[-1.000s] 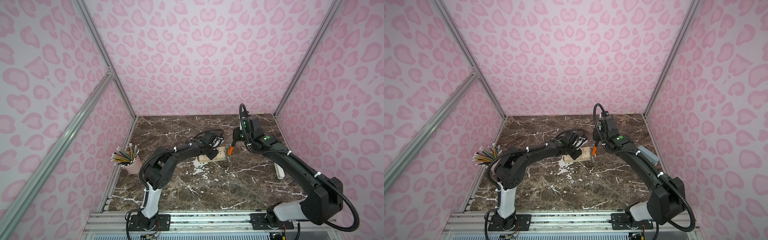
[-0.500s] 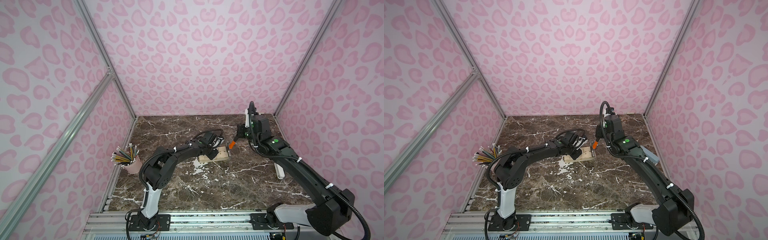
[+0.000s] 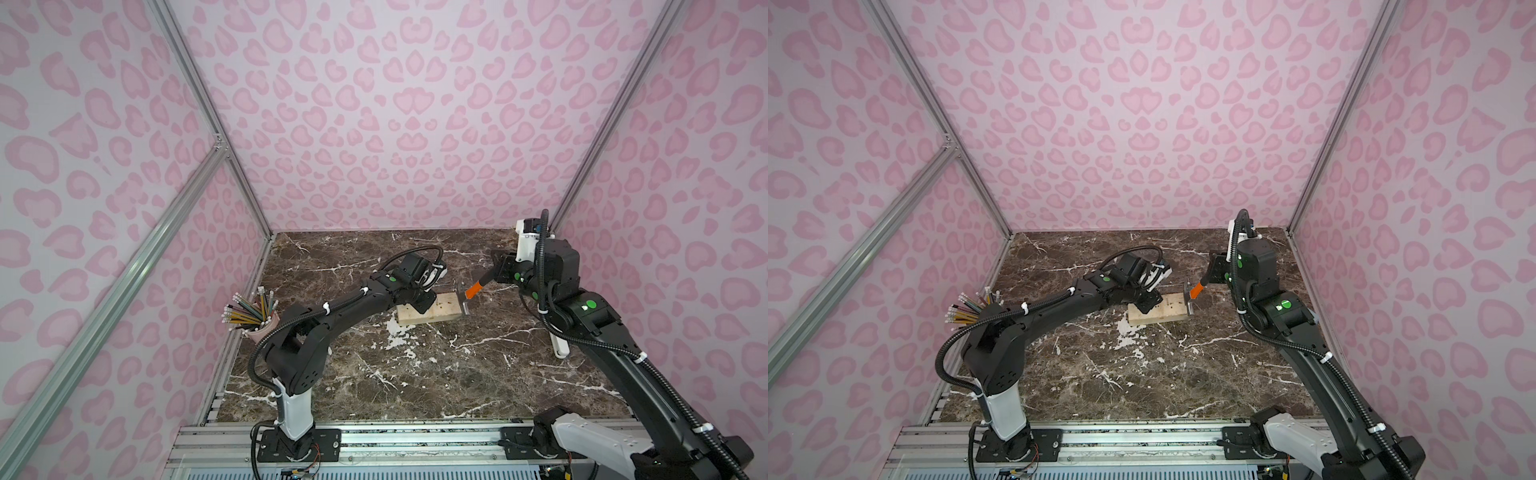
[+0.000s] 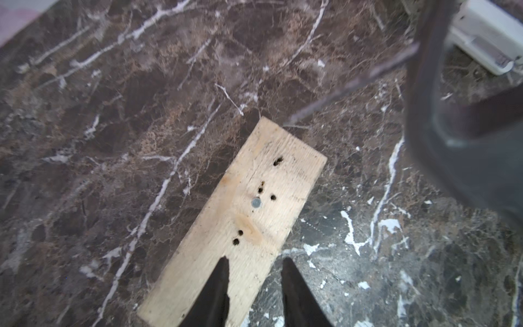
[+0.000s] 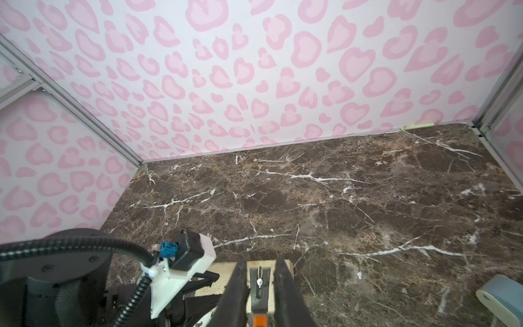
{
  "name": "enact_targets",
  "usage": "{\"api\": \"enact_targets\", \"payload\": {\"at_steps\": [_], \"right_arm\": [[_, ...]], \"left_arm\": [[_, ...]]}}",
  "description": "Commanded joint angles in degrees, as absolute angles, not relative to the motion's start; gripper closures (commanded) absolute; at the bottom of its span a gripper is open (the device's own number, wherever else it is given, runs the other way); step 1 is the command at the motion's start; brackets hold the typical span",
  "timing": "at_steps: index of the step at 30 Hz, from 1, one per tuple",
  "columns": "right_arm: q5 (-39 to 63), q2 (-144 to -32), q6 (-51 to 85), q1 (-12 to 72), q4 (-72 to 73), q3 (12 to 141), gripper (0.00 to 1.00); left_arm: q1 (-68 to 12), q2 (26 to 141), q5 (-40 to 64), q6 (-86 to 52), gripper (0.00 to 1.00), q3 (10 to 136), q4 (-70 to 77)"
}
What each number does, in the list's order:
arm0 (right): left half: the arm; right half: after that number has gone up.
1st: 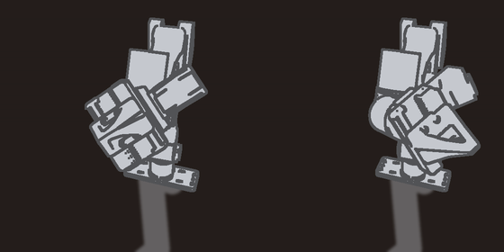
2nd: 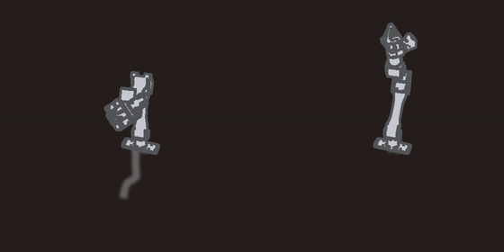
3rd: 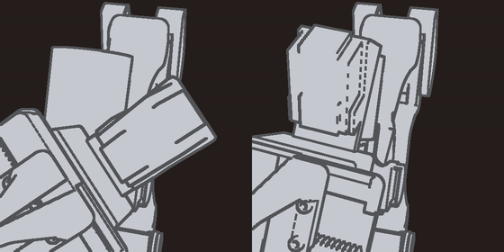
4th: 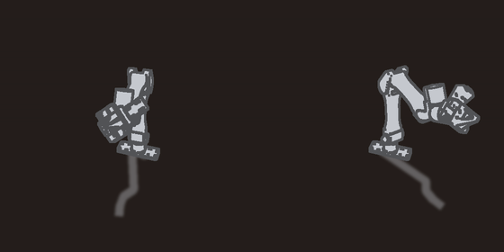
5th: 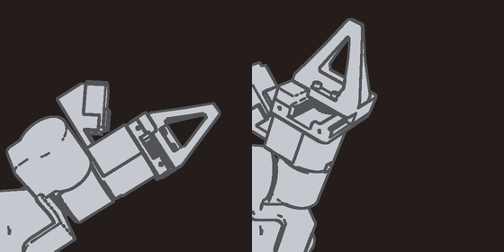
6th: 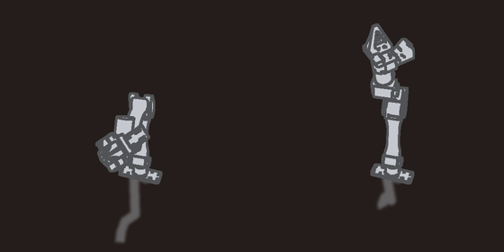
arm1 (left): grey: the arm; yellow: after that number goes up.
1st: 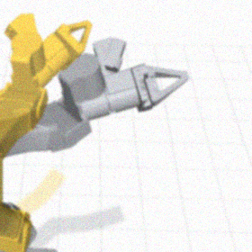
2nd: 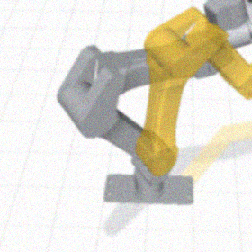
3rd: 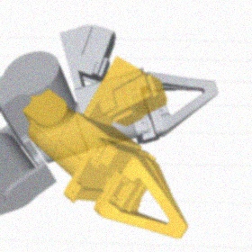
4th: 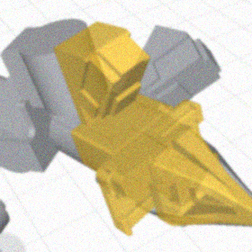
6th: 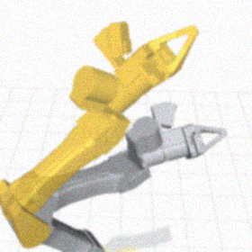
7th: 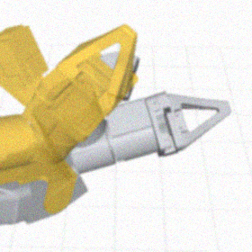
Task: Use a claw hammer to pull out a nail
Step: Remove the nail from the mounting plate.
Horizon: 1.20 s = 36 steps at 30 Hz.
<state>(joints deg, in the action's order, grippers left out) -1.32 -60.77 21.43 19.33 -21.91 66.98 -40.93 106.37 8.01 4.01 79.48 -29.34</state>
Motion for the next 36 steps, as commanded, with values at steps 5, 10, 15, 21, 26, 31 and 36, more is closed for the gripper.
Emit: {"api": "enact_targets", "payload": {"at_steps": [5, 10, 15, 21, 26, 31, 36], "right_arm": [[13.98, -57.19, 23.62, 15.46, -22.41, 67.62, 1.00], [25.87, -55.84, 27.32, 8.27, -21.90, 67.22, 1.00], [30.14, -56.25, 27.09, 6.50, -24.65, 70.08, 1.00], [35.59, -57.14, 27.80, 6.51, -25.63, 71.06, 1.00], [37.90, -57.51, 28.07, 6.50, -26.13, 71.48, 1.00], [38.77, -57.39, 29.08, 6.50, -25.22, 71.10, 1.00], [38.94, -57.61, 29.62, 6.50, -24.43, 71.39, 1.00]], "left_arm": [[-40.95, 93.86, 8.83, 3.86, 0.63, 68.43, -13.08], [-40.95, 83.95, 12.78, 6.55, 0.58, 56.53, -0.53], [-41.57, 81.46, 15.94, 14.72, 0.59, 52.50, -2.94], [-42.97, 78.72, 12.14, 22.42, 0.58, 49.52, -4.10], [-43.07, 77.75, 10.81, 26.16, 0.58, 49.28, -5.10], [-43.24, 77.73, 12.16, 27.98, 0.59, 50.46, -6.28], [-43.46, 79.12, 13.88, 29.74, 0.60, 51.89, -9.42]]}}
